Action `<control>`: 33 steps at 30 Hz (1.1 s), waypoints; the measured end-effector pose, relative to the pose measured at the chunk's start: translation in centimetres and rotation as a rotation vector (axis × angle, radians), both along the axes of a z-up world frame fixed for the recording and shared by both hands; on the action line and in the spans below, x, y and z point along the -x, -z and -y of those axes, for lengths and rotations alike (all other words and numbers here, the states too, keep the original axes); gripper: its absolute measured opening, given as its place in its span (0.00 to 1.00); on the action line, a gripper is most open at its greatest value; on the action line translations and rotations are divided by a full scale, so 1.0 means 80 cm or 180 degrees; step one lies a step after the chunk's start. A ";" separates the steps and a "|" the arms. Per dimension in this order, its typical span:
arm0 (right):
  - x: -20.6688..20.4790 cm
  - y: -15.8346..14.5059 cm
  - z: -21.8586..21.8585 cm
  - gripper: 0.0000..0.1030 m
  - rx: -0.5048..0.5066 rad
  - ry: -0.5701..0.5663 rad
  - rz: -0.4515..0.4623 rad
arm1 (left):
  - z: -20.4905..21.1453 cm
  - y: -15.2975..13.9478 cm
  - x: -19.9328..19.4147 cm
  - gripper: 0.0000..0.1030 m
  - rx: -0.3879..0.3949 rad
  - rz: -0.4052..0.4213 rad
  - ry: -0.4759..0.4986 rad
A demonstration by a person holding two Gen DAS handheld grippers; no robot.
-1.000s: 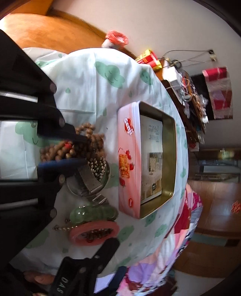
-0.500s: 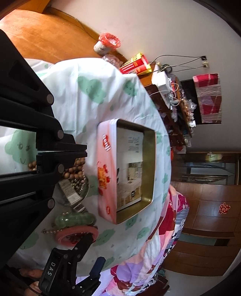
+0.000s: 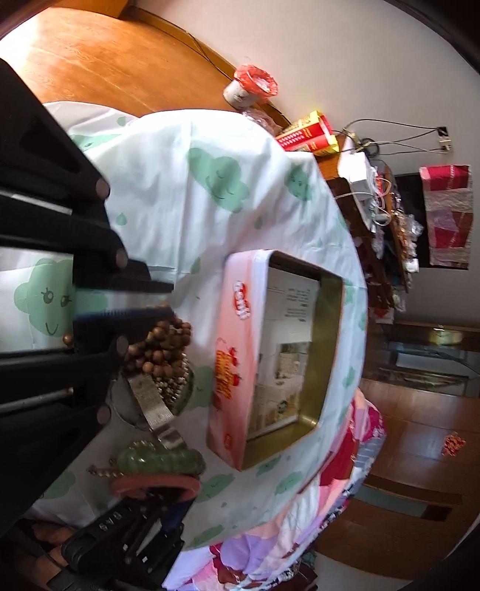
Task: Organize jewelry
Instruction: 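Grasp the brown wooden bead strand with the left tool while the right tool grasps the pink bangle, then lift the bead strand with the left tool while the right tool carries the pink bangle over the tin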
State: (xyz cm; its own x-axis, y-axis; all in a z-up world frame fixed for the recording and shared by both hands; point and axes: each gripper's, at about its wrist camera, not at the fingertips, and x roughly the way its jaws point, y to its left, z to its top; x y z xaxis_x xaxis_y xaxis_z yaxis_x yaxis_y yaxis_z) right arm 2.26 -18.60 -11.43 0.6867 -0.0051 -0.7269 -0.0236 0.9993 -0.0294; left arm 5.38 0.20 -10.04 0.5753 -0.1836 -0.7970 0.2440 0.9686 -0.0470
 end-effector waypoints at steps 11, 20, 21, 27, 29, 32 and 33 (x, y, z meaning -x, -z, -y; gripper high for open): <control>0.005 -0.008 0.007 0.13 -0.0107 -0.0043 0.0114 | 0.021 0.003 0.016 0.69 -0.0186 0.0137 0.0151; 0.006 -0.016 0.021 0.12 -0.0188 0.0041 0.0242 | 0.035 0.020 0.020 0.24 -0.0242 0.0049 0.0383; 0.006 -0.015 0.023 0.12 -0.0198 0.0050 0.0240 | 0.035 0.019 0.021 0.23 -0.0238 0.0058 0.0395; 0.009 -0.020 0.023 0.12 -0.0224 0.0040 0.0309 | 0.024 0.002 0.023 0.16 -0.0202 0.0206 0.0400; 0.012 -0.025 0.024 0.12 -0.0226 0.0032 0.0358 | 0.019 -0.005 0.022 0.16 -0.0146 0.0233 0.0394; 0.014 -0.031 0.024 0.11 -0.0207 0.0028 0.0418 | 0.018 -0.016 0.023 0.16 -0.0145 0.0315 0.0404; 0.014 -0.034 0.024 0.11 -0.0211 0.0025 0.0437 | 0.017 -0.021 0.023 0.16 -0.0121 0.0339 0.0404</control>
State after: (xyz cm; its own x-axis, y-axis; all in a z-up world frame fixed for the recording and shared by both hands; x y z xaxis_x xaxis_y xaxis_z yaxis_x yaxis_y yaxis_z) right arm 1.11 -20.53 -8.74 0.7797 0.0339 -0.6252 -0.0160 0.9993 0.0342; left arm 3.57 -1.19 -8.36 0.6309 -0.2312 -0.7406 0.3662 0.9303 0.0216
